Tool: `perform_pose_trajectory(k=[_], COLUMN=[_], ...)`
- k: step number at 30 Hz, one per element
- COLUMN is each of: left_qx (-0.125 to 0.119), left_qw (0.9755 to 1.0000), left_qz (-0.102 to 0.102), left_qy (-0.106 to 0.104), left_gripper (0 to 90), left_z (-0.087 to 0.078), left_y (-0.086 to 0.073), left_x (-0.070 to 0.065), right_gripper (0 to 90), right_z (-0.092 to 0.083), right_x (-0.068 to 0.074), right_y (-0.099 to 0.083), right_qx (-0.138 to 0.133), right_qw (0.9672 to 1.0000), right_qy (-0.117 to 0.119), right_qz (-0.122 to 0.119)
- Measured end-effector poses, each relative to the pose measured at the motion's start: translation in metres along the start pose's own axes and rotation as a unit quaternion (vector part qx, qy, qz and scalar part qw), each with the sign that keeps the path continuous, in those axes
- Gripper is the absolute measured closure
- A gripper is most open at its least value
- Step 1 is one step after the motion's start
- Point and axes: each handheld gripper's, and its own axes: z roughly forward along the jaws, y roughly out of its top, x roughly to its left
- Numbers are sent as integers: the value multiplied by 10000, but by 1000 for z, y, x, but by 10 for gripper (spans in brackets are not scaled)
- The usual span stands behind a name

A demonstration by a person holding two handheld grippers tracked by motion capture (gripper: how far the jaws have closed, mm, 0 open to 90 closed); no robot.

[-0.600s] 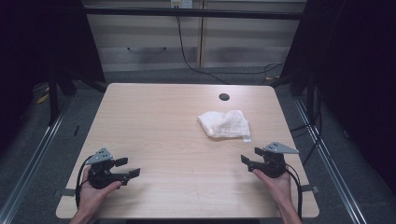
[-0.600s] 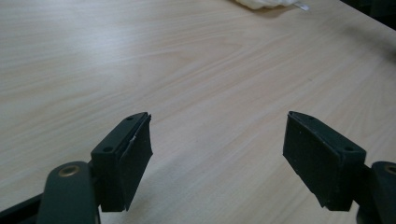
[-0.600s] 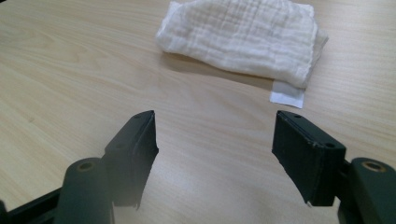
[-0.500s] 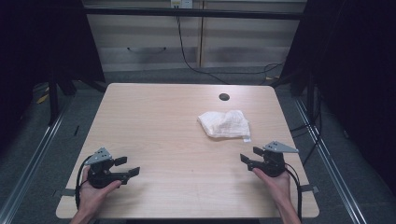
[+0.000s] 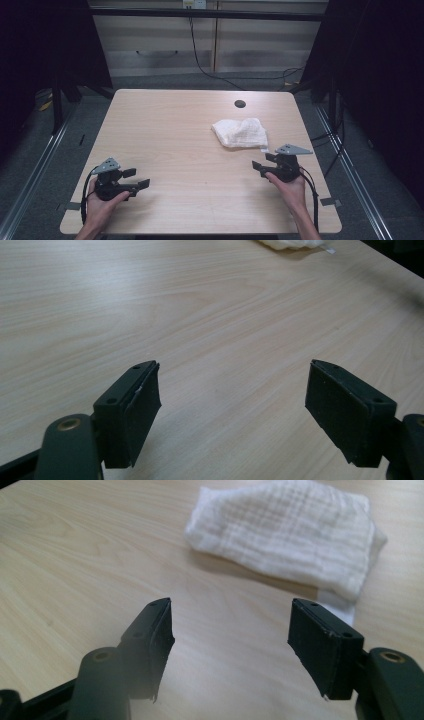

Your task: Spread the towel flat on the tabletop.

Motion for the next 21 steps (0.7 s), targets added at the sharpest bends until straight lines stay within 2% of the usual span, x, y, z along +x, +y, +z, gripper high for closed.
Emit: perform_pose_trajectory(k=[1,3,5,9,10,12,15,18,21], left_qx=[-30,-58,-95,-125,-125,-169,-173,-147,-150], left_qw=[10000,9999,9999,9996,9996,9995,9993,9993,9994], left_qz=[36,93,92,190,190,183,221,250,170], left_qy=[-56,-8,-59,-136,-136,-180,-231,-250,-261], left_gripper=[215,213,197,189,188,179,170,169,170], left_z=[0,-1,-1,-4,-4,-6,-6,-5,-3], left_y=[0,1,1,1,1,1,1,2,3], left_x=[-2,-4,-3,-1,-1,-1,-1,0,1], right_gripper=[341,336,335,317,317,331,337,330,325], right_z=[3,11,19,33,33,41,48,52,63], right_x=[1,3,3,-3,-3,-8,-15,-20,-32], right_y=[4,11,17,30,30,40,51,58,72], right_qx=[-16,45,111,308,308,525,650,678,732], right_qw=[10000,9998,9996,9987,9987,9977,9970,9969,9965], right_qy=[63,187,252,360,360,316,331,305,310], right_qz=[-19,-33,-62,-165,-165,-274,-257,-261,-254])
